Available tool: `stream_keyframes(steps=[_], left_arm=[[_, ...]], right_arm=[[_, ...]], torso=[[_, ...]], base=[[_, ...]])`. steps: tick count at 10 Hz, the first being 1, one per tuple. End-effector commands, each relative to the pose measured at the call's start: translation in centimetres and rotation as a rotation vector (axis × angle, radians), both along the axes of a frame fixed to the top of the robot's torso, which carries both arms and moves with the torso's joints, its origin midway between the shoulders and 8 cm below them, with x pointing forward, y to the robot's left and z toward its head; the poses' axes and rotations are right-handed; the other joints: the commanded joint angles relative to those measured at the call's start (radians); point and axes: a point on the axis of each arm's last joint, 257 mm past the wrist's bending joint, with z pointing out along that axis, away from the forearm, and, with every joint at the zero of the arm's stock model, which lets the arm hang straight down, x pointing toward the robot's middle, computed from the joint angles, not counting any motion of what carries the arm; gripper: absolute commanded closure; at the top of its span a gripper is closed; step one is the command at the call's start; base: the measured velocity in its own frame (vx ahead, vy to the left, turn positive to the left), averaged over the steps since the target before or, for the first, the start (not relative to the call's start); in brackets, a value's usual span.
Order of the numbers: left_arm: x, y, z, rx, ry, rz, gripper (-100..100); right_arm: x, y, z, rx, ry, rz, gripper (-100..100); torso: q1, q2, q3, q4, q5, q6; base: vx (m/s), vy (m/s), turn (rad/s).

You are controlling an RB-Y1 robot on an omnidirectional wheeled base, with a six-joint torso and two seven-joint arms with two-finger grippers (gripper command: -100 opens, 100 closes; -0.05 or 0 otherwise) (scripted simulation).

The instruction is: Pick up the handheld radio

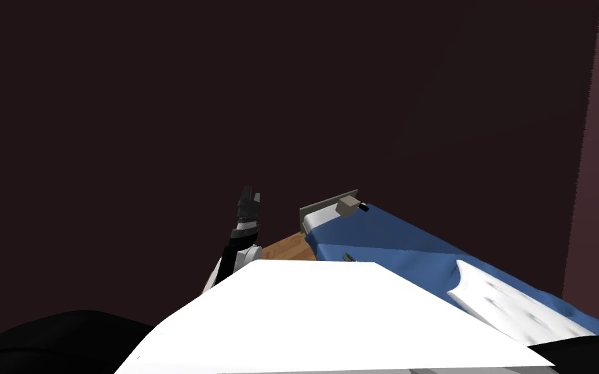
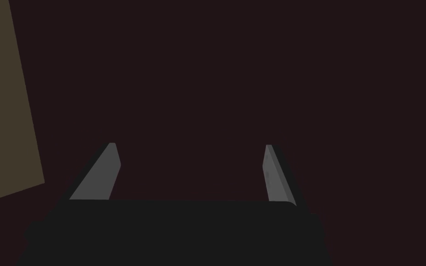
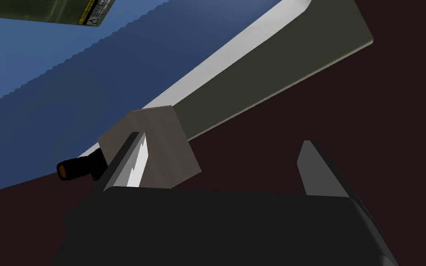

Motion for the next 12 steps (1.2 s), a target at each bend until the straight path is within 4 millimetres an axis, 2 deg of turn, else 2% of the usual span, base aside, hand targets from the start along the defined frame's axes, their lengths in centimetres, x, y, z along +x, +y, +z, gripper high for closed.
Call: stream_keyframes(steps=[1,2,3,6,7,8,9,10,12], left_arm=[[0.0,0.0,0.0,0.0,0.0,0.0,0],[0.0,0.0,0.0,0.0,0.0,0.0,0],[0.0,0.0,0.0,0.0,0.0,0.0,0],[0.0,0.0,0.0,0.0,0.0,0.0,0],[0.0,0.0,0.0,0.0,0.0,0.0,0],[0.0,0.0,0.0,0.0,0.0,0.0,0],[0.0,0.0,0.0,0.0,0.0,0.0,0],[0.0,0.0,0.0,0.0,0.0,0.0,0],[0.0,0.0,0.0,0.0,0.0,0.0,0]], right_arm=[[-1.9,-0.6,-1.7,-0.026,0.05,0.007,-100],[-2.2,-0.8,-2.0,-0.027,0.058,0.005,-100],[-4.0,-1.2,-3.5,-0.068,0.105,0.038,-100],[-7.4,-2.4,-5.9,-0.113,0.191,0.059,-100],[-9.4,-2.9,-7.1,-0.148,0.238,0.094,-100],[-10.2,-3.2,-7.6,-0.151,0.257,0.088,-100],[-10.2,-3.2,-7.6,-0.151,0.257,0.088,-100],[-12.5,-3.8,-8.8,-0.184,0.311,0.122,-100],[-15.8,-4.7,-10.2,-0.217,0.383,0.151,-100]], torso=[[0.0,0.0,0.0,0.0,0.0,0.0],[0.0,0.001,0.0,0.0,0.0,0.001],[0.001,0.002,0.001,0.0,0.0,0.001],[0.0,0.001,0.001,0.0,0.0,0.0],[-0.001,0.001,0.0,0.0,0.0,0.001],[0.0,0.0,0.0,0.0,0.0,0.0],[0.0,0.001,0.0,0.0,0.0,0.001],[0.001,0.002,0.001,0.0,0.0,0.001],[-0.001,0.0,0.0,0.0,0.0,0.0]], base=[[0.064,-0.008,0.111],[0.026,-0.005,-0.013],[0.046,-0.005,0.158],[0.055,-0.024,0.137],[0.07,-0.022,0.177],[0.063,-0.021,0.081],[0.028,-0.013,-0.019],[0.048,-0.017,0.188],[0.078,-0.038,0.179]])
